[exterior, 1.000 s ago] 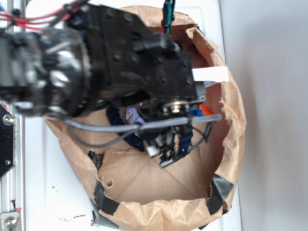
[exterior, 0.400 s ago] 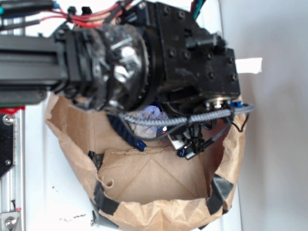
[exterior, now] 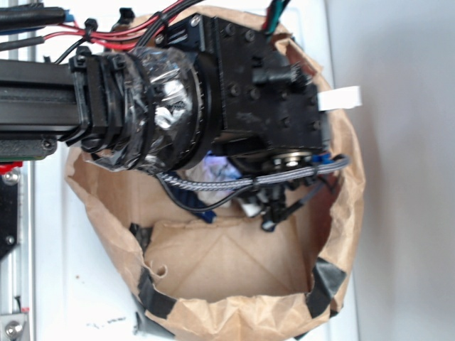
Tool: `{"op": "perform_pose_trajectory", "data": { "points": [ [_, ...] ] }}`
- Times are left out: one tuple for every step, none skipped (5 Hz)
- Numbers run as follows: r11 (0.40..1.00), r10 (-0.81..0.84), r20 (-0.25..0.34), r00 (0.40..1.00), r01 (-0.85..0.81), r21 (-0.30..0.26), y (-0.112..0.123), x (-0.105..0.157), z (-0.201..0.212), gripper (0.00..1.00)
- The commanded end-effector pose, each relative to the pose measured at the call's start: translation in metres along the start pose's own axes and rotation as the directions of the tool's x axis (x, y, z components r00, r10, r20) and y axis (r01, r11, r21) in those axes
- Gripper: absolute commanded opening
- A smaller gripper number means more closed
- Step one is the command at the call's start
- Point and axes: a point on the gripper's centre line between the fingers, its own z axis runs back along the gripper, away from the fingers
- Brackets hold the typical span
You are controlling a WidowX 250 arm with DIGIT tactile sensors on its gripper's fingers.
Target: Grab the white paper.
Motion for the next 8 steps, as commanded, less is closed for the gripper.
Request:
{"op": "perform_pose_trajectory", "data": {
  "points": [
    [0.998,-0.064,0.110,0.992,0.061,0.033,-0.003,-0.007,0.000,1.00],
    [0.997,-0.073,0.099,0.992,0.069,0.040,-0.001,-0.013,-0.001,1.00],
    [0.996,-0.078,0.104,0.992,0.074,0.040,-0.002,-0.014,-0.004,1.00],
    [0.998,-0.054,0.115,0.992,0.049,0.045,-0.003,-0.013,-0.005,0.00],
    [0.998,-0.047,0.125,0.991,0.043,0.034,-0.002,-0.012,-0.001,0.00],
    [0.999,-0.041,0.137,0.990,0.037,0.029,-0.001,-0.010,0.003,0.00],
    [0.999,-0.054,0.136,0.989,0.054,0.005,-0.001,-0.009,0.017,0.00],
    [0.997,-0.073,0.130,0.989,0.076,-0.017,0.000,-0.009,0.031,0.00]
  ]
}}
